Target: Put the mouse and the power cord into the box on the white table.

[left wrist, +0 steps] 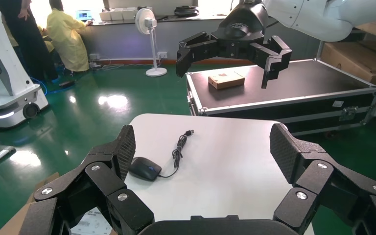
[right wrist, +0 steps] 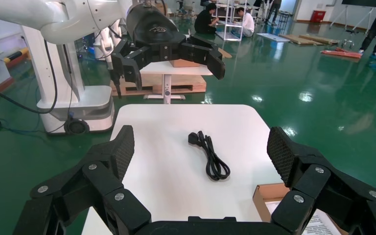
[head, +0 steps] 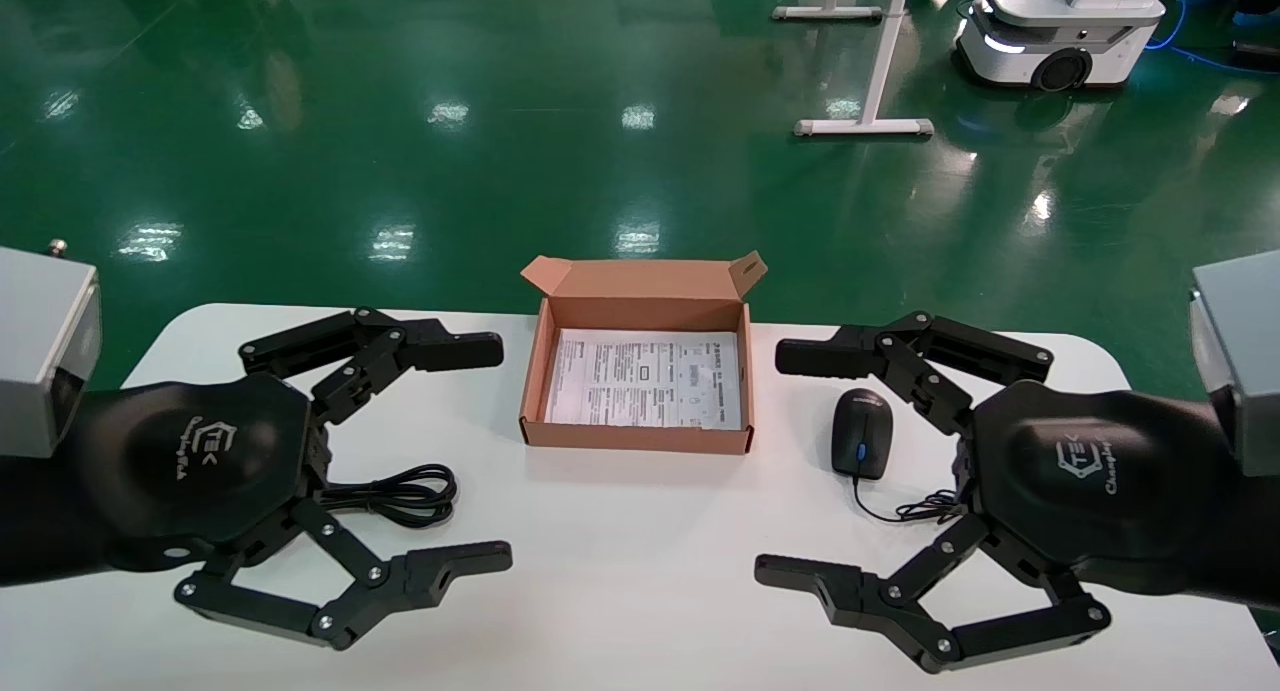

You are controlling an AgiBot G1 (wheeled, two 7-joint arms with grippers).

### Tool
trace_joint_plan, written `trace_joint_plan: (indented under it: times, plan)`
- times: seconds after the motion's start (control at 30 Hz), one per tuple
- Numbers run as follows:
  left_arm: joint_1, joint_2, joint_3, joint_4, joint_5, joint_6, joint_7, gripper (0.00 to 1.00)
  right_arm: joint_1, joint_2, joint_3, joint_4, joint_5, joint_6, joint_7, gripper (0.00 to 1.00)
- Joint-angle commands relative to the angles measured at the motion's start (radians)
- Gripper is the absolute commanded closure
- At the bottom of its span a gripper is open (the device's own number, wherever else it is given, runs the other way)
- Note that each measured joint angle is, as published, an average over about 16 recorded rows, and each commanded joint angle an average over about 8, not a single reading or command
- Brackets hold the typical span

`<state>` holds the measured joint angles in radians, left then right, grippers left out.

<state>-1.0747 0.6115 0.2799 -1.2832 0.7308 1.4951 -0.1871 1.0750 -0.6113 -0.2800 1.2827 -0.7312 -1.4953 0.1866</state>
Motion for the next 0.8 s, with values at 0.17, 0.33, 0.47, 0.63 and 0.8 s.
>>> trace_joint_plan:
  times: [0.17,0.33,0.47,0.63,0.8]
  plan:
    - [0.000,0.000,0.000,0.000,0.000,0.000,0.000,0.00,0.000,0.000,0.000,0.000,0.000,0.000,0.000,0.00]
    - [0.000,0.000,0.000,0.000,0.000,0.000,0.000,0.00,0.000,0.000,0.000,0.000,0.000,0.000,0.000,0.00]
    - [0.000,0.000,0.000,0.000,0.000,0.000,0.000,0.00,0.000,0.000,0.000,0.000,0.000,0.000,0.000,0.00]
    - [0.000,0.000,0.000,0.000,0.000,0.000,0.000,0.00,0.000,0.000,0.000,0.000,0.000,0.000,0.000,0.00]
    - [0.000,0.000,0.000,0.000,0.000,0.000,0.000,0.00,0.000,0.000,0.000,0.000,0.000,0.000,0.000,0.00]
